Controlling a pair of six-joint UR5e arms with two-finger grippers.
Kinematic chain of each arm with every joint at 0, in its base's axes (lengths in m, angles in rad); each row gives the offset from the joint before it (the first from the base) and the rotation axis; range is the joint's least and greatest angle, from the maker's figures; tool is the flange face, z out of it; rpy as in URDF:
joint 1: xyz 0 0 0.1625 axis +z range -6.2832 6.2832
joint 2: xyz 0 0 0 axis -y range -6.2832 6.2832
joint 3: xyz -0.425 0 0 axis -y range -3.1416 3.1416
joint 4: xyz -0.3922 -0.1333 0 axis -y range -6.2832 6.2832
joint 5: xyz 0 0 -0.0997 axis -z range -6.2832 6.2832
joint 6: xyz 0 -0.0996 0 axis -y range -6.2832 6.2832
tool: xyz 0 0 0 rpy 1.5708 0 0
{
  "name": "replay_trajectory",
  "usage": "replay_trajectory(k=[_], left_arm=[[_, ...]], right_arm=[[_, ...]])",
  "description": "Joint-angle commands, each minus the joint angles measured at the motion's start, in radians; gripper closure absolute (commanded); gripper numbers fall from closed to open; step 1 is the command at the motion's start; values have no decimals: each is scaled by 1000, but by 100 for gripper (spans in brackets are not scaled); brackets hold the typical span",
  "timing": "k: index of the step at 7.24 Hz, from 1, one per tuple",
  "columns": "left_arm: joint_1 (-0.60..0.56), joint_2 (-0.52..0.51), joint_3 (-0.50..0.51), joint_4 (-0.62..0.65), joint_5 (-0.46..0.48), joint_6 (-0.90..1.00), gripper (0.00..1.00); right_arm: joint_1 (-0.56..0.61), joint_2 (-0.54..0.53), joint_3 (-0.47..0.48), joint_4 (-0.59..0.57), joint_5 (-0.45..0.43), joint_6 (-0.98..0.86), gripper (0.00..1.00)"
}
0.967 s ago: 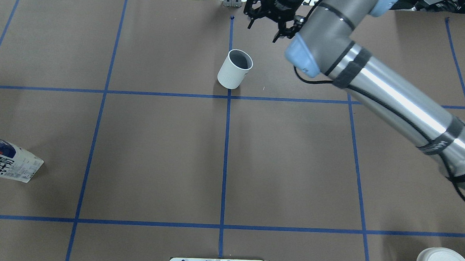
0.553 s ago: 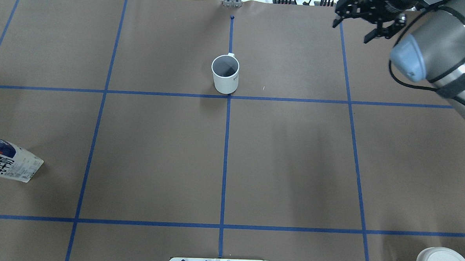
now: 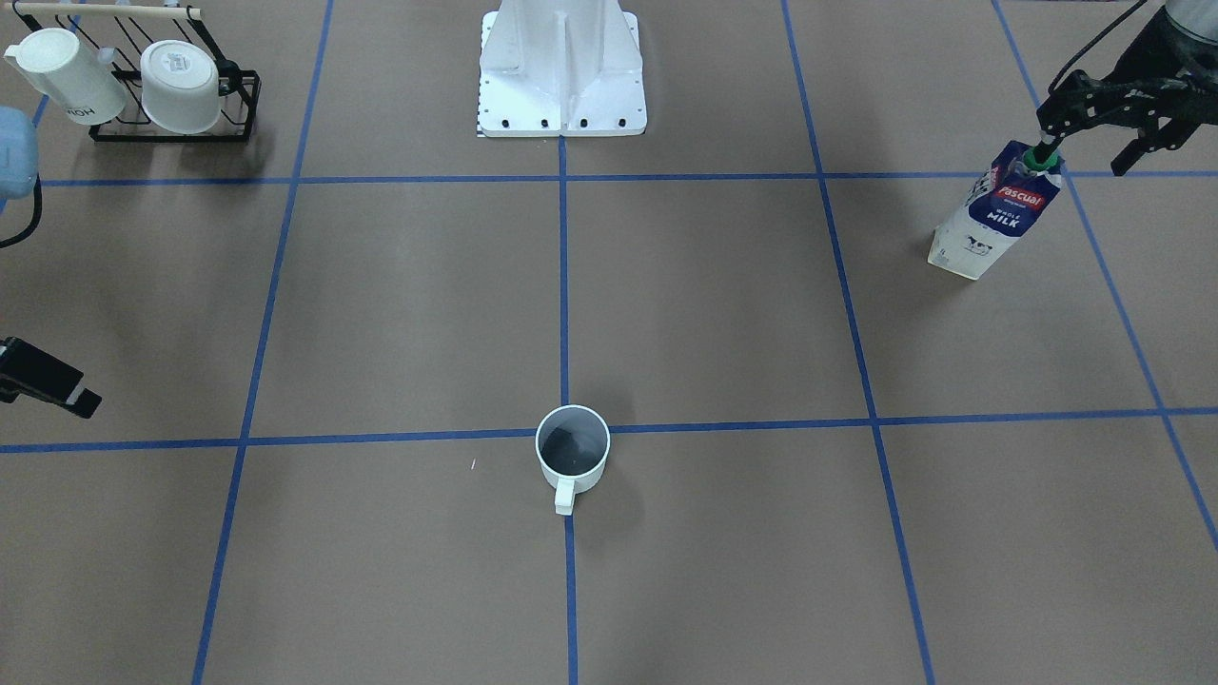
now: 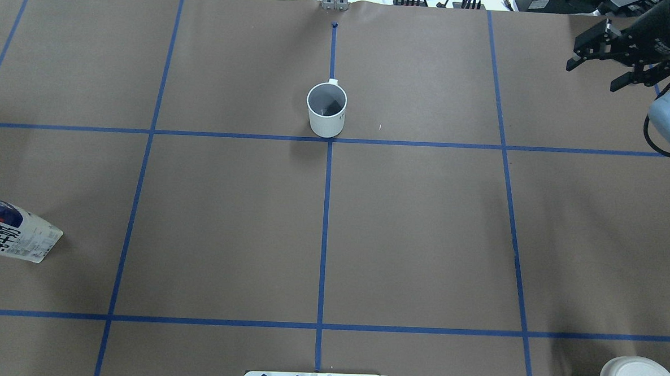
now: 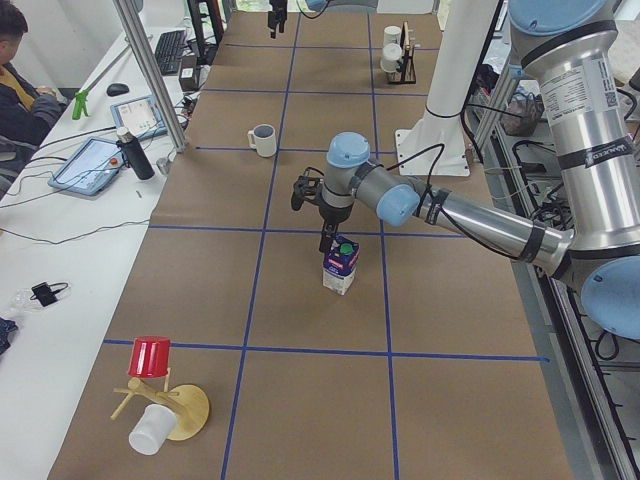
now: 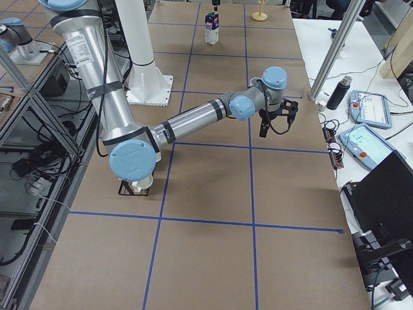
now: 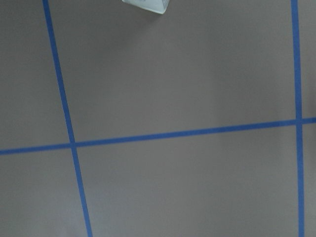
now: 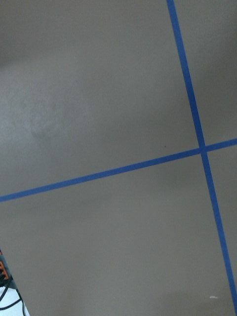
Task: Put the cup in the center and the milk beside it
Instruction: 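Release the mug and raise the right gripper away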
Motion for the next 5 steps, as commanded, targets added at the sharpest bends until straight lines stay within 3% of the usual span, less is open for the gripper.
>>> replay_trajectory(k=[1, 3, 5], left_arm=[[89, 17, -7, 1, 66, -1, 2], [117, 17, 4, 1, 71, -1, 2], [136, 14, 36, 1, 68, -5, 2]], right_arm=[[-5, -96, 33, 3, -8, -21, 0], [-13, -123, 17, -3, 1, -179, 0], [-16, -117, 7, -9, -16, -197, 0]])
